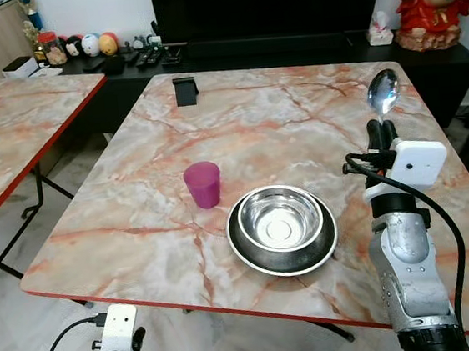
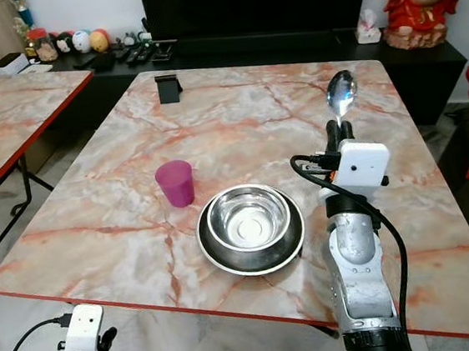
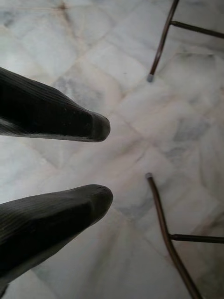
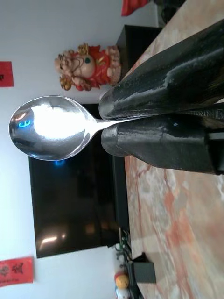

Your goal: Setting the table

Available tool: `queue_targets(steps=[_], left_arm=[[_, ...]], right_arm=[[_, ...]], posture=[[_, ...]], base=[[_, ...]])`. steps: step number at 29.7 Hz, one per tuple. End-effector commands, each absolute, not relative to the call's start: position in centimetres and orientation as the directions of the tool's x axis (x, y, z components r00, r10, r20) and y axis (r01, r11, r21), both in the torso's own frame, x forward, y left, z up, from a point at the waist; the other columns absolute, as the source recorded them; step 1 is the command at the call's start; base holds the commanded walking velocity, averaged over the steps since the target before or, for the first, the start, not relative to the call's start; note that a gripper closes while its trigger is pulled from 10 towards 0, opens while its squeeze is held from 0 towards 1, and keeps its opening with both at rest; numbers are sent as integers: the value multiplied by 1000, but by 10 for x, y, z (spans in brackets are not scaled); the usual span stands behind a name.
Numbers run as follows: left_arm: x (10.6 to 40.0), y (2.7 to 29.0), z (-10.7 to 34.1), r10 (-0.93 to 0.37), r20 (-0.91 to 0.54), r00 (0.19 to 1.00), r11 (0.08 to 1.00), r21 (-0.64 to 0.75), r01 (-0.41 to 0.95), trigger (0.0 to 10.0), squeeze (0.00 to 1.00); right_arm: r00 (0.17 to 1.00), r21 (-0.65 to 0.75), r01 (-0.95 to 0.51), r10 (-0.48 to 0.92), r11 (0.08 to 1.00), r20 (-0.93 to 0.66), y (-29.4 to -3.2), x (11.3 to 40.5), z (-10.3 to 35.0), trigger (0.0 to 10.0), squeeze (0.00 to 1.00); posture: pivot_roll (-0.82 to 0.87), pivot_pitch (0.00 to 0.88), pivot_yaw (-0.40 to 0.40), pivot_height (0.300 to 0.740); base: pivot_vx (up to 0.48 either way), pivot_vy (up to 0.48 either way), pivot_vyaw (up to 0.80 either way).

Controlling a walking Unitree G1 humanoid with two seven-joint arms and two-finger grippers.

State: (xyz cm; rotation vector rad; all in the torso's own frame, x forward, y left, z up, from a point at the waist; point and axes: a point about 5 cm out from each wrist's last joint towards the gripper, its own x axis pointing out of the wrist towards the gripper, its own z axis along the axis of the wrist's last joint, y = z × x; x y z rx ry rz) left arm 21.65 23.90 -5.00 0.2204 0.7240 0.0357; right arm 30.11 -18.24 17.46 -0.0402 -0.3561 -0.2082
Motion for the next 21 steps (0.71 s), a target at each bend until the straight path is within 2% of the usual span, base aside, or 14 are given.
queue_targets(steps=[1,6,12,16,19,21], left_arm=[[204,244,-57,125,-690,713,976,214,36,10000,0],[185,252,-66,157,-725,671,988,108,-114,10000,0],[166,246,-78,131,-795,592,991,91,-96,10000,0],[159,245,-81,132,-808,574,991,90,-102,10000,0],[158,250,-80,142,-808,571,989,92,-115,10000,0],[158,252,-80,146,-809,569,988,95,-118,10000,0]], right_arm=[[897,-2,217,-199,976,394,-184,299,184,10000,0],[886,-1,245,-223,970,406,-188,298,186,10000,0],[877,-20,264,-232,964,421,-194,298,192,10000,0],[858,-38,347,-301,937,417,-214,293,194,10000,0],[837,-71,440,-380,895,393,-240,283,191,10000,0],[839,-82,453,-394,888,374,-244,282,189,10000,0]], posture=[[16,0,35,740],[24,0,33,740],[18,0,31,740],[14,0,31,740],[9,0,33,740],[5,0,35,740]], base=[[0,0,0],[0,0,0],[0,0,0],[0,0,0],[0,0,0],[0,0,0]])
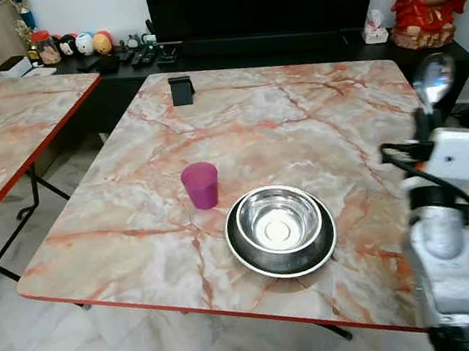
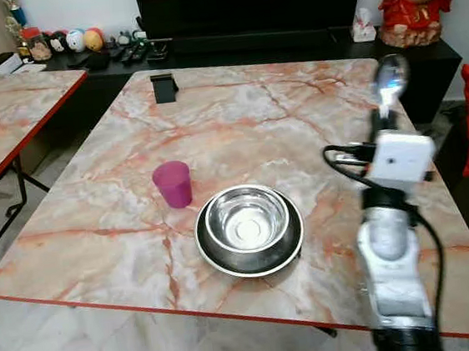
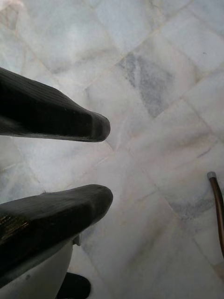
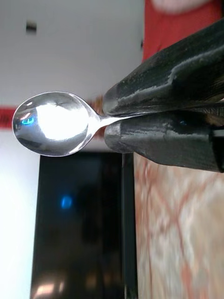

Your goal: Setting the table

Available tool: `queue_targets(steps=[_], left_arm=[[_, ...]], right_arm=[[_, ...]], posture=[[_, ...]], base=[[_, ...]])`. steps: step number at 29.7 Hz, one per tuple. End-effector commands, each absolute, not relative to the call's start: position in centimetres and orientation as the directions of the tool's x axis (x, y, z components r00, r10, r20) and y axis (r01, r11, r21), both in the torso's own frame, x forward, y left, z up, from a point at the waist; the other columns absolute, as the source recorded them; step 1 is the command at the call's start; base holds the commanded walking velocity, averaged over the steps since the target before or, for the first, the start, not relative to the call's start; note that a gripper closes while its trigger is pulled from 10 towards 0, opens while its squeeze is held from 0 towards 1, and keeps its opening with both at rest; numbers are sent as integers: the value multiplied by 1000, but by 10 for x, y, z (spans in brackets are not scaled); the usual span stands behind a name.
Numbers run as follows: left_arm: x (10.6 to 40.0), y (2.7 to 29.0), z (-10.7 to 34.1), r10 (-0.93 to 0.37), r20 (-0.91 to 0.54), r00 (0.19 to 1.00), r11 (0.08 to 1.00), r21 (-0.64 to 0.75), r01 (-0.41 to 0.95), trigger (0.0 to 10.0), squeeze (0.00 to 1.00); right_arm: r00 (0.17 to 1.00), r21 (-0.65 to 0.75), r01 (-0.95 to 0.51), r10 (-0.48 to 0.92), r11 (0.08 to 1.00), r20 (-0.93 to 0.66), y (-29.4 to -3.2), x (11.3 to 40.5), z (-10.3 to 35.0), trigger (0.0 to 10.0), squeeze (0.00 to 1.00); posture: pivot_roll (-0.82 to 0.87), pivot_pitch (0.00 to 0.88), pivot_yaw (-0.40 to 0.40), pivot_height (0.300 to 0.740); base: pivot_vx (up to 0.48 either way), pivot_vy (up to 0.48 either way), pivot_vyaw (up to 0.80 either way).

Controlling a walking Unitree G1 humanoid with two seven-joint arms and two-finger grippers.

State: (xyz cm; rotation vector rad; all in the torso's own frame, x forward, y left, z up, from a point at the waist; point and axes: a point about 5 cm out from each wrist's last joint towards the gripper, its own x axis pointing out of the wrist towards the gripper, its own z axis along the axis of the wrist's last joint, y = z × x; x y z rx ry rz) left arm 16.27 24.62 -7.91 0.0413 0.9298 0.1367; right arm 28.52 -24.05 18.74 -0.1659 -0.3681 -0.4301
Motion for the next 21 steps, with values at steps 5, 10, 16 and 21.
queue_targets(steps=[5,10,16,21], left_arm=[[158,256,-79,154,-809,568,987,102,-122,10000,0],[158,258,-78,160,-809,566,986,104,-130,10000,0],[160,259,-77,163,-803,574,986,114,-121,10000,0],[161,259,-76,172,-795,582,985,131,-111,10000,0]], right_arm=[[856,-115,469,-420,875,301,-246,281,178,10000,0],[884,-116,451,-426,885,193,-240,285,164,10000,0],[889,-105,442,-420,891,182,-236,290,167,10000,0],[890,-78,443,-428,893,155,-237,293,167,10000,0]], posture=[[9,0,38,740],[8,0,43,740],[12,0,41,740],[13,0,41,740]], base=[[0,0,0],[0,119,0],[0,462,0],[0,170,-158]])
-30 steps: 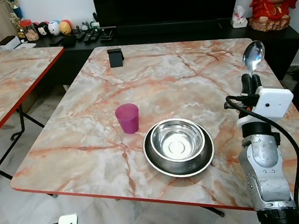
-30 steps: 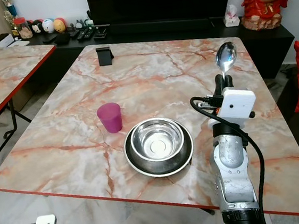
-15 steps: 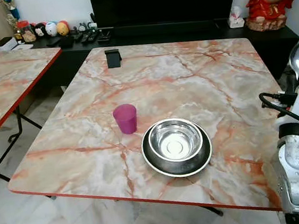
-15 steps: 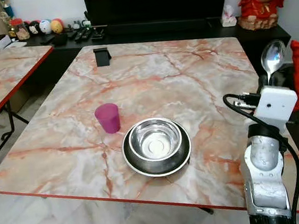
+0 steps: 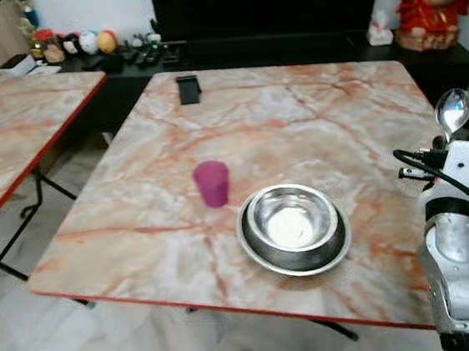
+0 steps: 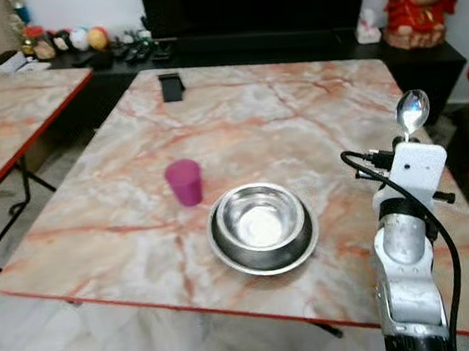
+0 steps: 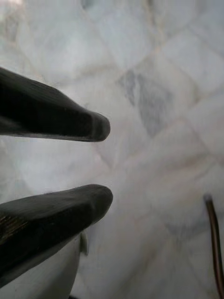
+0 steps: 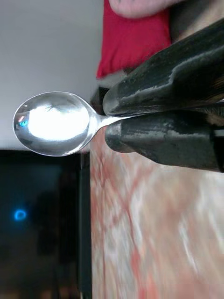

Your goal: Setting the table

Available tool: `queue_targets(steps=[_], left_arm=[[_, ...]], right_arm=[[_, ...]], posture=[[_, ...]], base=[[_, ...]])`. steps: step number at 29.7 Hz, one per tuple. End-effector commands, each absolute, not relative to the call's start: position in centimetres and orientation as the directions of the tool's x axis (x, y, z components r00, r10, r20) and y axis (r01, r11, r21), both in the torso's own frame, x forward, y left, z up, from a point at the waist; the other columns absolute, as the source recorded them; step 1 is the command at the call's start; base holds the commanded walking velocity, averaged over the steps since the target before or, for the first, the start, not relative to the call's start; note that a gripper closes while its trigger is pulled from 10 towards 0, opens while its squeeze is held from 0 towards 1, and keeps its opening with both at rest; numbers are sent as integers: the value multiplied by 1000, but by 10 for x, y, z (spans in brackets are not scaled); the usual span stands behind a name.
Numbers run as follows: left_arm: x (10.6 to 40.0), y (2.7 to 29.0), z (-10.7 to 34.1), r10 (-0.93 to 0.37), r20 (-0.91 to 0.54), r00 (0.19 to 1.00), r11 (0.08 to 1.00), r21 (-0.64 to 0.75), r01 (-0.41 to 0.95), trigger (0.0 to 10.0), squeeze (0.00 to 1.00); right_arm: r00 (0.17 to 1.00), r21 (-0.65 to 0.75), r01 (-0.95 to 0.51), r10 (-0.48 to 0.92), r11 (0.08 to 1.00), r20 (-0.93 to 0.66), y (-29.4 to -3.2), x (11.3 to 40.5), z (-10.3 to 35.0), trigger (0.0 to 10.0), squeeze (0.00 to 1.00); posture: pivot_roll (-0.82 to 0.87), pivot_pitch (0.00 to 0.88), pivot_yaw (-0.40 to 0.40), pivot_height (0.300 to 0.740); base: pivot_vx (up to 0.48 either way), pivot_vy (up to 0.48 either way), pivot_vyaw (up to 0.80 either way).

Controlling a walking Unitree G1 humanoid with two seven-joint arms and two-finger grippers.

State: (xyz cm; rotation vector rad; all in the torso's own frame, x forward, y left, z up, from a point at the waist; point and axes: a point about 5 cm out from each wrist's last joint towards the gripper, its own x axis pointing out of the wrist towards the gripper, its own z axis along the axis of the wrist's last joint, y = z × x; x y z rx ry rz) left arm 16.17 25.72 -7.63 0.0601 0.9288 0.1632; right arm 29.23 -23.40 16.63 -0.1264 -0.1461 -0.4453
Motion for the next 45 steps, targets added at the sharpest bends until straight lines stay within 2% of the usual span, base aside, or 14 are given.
queue_targets(steps=[1,6,11,18,23,27,28,35,36,39,45], left_arm=[[162,259,-76,172,-795,582,985,133,-110,10000,0],[163,258,-76,168,-790,589,986,130,-106,10000,0],[167,256,-74,161,-780,605,987,123,-104,10000,0],[170,253,-74,153,-775,613,988,125,-88,10000,0],[171,252,-74,149,-775,614,989,125,-82,10000,0],[171,251,-74,145,-776,614,989,126,-75,10000,0],[171,251,-74,145,-777,613,989,127,-73,10000,0],[172,250,-74,139,-778,612,990,130,-59,10000,0],[172,249,-74,135,-778,613,990,134,-47,10000,0],[173,249,-74,133,-778,614,990,137,-41,10000,0],[173,248,-73,130,-776,617,990,138,-35,10000,0]], right_arm=[[890,-55,444,-434,894,139,-237,293,165,10000,0],[886,-66,456,-445,888,133,-238,294,165,10000,0],[884,-60,459,-449,886,127,-239,295,166,10000,0],[930,-22,365,-363,931,62,-234,302,161,10000,0],[933,-127,351,-359,928,-42,-249,307,159,10000,0],[933,-197,283,-316,939,-169,-262,306,155,10000,0],[939,-193,236,-275,952,-206,-262,305,154,10000,0],[921,-144,156,-196,977,-338,-263,302,143,10000,0],[914,-86,108,-133,990,-382,-256,302,139,10000,0],[912,-62,69,-88,996,-402,-251,302,138,10000,0],[898,-72,84,-106,994,-428,-257,301,136,10000,0]], posture=[[13,0,41,740],[13,0,41,740],[14,0,38,740],[9,0,37,740],[9,0,35,740],[3,0,35,740],[2,0,34,740],[2,0,34,740],[2,0,34,740],[2,0,34,740],[5,10,32,740]], base=[[0,0,-788],[0,0,-721],[0,0,0],[0,0,0],[0,0,0],[0,0,0],[0,0,0],[0,0,0],[0,0,0],[0,0,0],[0,0,0]])
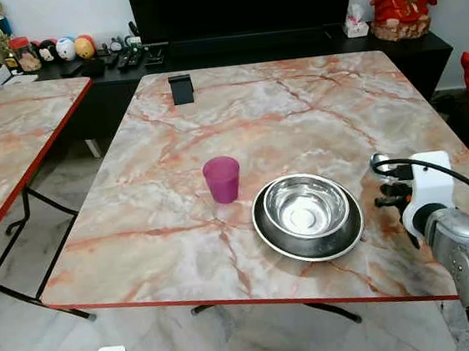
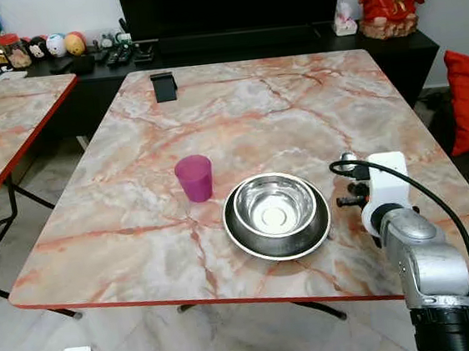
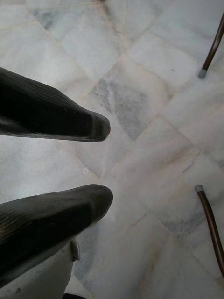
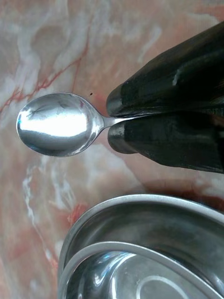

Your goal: Setting the table

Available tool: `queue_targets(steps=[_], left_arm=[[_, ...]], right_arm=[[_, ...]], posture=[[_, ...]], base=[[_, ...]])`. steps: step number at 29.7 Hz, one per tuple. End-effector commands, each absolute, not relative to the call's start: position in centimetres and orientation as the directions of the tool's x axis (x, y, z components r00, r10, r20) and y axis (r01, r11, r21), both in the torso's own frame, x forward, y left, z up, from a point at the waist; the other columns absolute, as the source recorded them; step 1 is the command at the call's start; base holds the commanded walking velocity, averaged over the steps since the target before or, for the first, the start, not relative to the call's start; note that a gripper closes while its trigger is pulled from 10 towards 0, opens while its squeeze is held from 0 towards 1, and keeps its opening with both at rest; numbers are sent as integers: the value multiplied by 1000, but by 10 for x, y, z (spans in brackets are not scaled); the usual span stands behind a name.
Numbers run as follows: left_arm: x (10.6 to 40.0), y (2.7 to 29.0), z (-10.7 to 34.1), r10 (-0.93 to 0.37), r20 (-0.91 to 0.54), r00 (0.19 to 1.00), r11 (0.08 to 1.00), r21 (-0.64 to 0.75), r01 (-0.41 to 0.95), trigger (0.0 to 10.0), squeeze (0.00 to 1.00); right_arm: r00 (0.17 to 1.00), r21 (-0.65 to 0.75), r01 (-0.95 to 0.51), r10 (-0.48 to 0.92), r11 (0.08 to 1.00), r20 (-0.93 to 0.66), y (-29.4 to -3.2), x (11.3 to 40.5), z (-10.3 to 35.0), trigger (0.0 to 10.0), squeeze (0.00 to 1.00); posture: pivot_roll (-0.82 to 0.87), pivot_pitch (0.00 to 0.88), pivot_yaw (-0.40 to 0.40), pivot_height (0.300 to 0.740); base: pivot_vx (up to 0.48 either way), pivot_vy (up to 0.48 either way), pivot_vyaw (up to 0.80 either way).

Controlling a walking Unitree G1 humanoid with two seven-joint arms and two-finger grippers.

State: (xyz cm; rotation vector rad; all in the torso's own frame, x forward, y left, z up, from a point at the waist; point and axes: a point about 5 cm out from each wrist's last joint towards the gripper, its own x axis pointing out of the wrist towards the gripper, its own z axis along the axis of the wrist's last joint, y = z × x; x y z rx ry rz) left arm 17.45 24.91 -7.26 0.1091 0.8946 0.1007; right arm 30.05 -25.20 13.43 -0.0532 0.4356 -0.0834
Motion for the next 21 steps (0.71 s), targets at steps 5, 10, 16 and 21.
queue_targets(steps=[5,10,16,21], left_arm=[[174,248,-73,130,-775,618,990,141,-31,10000,0],[175,248,-73,130,-774,620,989,143,-29,10000,0],[176,247,-73,127,-772,623,989,144,-23,10000,0],[178,247,-72,127,-769,626,989,147,-20,10000,0]], right_arm=[[887,-84,49,-82,995,-455,-261,299,133,10000,0],[884,-80,39,-71,996,-462,-261,299,131,10000,0],[883,-13,14,-19,1000,-469,-252,301,125,10000,0],[882,23,7,5,1000,-472,-243,302,121,10000,0]], posture=[[5,11,32,740],[5,12,31,740],[8,13,31,740],[11,16,33,740]], base=[[0,0,0],[0,0,0],[0,0,0],[0,0,0]])
